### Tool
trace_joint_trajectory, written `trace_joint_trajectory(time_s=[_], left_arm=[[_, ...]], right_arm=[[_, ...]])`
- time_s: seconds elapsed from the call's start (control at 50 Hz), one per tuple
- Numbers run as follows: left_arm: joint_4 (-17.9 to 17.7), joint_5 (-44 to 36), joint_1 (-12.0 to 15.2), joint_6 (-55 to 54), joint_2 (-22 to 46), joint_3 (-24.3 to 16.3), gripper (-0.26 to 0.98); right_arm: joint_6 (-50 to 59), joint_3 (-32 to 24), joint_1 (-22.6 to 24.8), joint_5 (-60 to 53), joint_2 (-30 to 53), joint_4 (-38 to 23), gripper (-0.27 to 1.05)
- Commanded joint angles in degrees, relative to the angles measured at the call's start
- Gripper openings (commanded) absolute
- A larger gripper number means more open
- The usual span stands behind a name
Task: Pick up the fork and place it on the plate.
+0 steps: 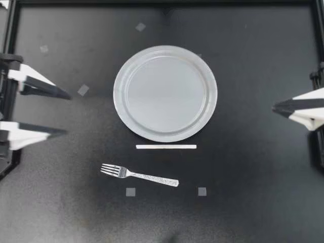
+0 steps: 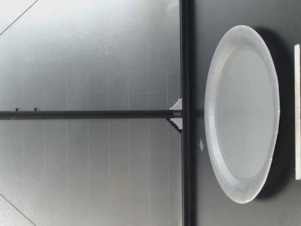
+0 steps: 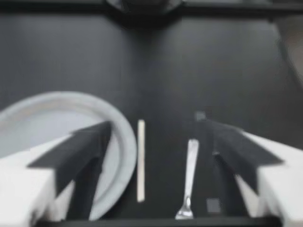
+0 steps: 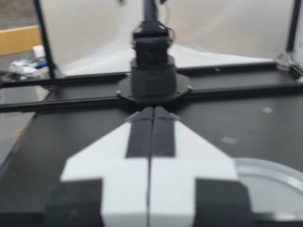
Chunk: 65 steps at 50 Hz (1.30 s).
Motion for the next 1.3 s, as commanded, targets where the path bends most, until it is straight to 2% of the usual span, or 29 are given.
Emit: trace_joint_trajectory(time_s=[0.0, 0.1, 0.36, 0.52, 0.68, 0.88, 1.02, 1.28], left_arm=[[0.1, 0.0, 0.1, 0.2, 2.1, -1.5, 0.65], [0.3, 2.3, 0.1, 0.4, 4.0, -2.8, 0.64], [0.6, 11.1, 0.1, 3.2, 8.5, -12.5, 0.65], [0.6, 17.9, 0.1, 4.1, 19.3, -15.4, 0.65], [0.4, 21.5, 0.0, 4.7, 29.9, -17.5, 0.65], [-1.1, 20.5, 0.1, 8.6, 41.3, -17.7, 0.64], [-3.8, 14.2, 0.0, 11.3, 47.5, -18.8, 0.64], [-7.4, 9.3, -0.7, 14.0, 51.2, -18.7, 0.64]], right_arm=[[0.0, -0.4, -1.4, -0.5, 0.4, 1.1, -0.07], [0.0, -0.5, -1.8, 0.1, 1.1, 1.3, -0.07], [0.4, -1.3, -2.2, 7.4, 5.0, 2.2, -0.07], [2.5, -2.1, -3.3, 11.5, 7.7, 2.9, -0.07], [3.4, -1.7, -3.4, 11.5, 7.6, 2.8, -0.07], [3.4, -0.4, -3.4, 11.5, 5.8, 2.8, -0.07], [3.4, 0.5, -3.4, 11.5, 4.7, 2.8, -0.07], [3.4, 1.4, -3.4, 11.5, 3.6, 2.8, -0.07]])
